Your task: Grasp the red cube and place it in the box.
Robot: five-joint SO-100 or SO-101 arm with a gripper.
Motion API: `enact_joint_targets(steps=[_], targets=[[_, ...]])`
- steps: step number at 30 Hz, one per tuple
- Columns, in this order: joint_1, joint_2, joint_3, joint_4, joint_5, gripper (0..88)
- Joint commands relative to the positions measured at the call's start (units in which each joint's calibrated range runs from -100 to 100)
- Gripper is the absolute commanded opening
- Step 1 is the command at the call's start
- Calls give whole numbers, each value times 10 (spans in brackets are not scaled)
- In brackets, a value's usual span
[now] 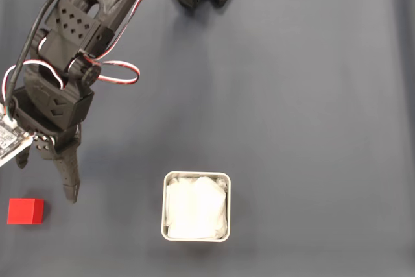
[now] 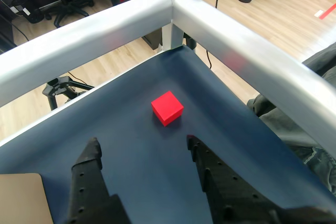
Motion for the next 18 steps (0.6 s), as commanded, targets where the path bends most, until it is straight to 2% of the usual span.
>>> enact_joint_targets(steps=[1,18], targets=[[7,11,-48,-12,3,384],[11,134,-184,-14,7,406]])
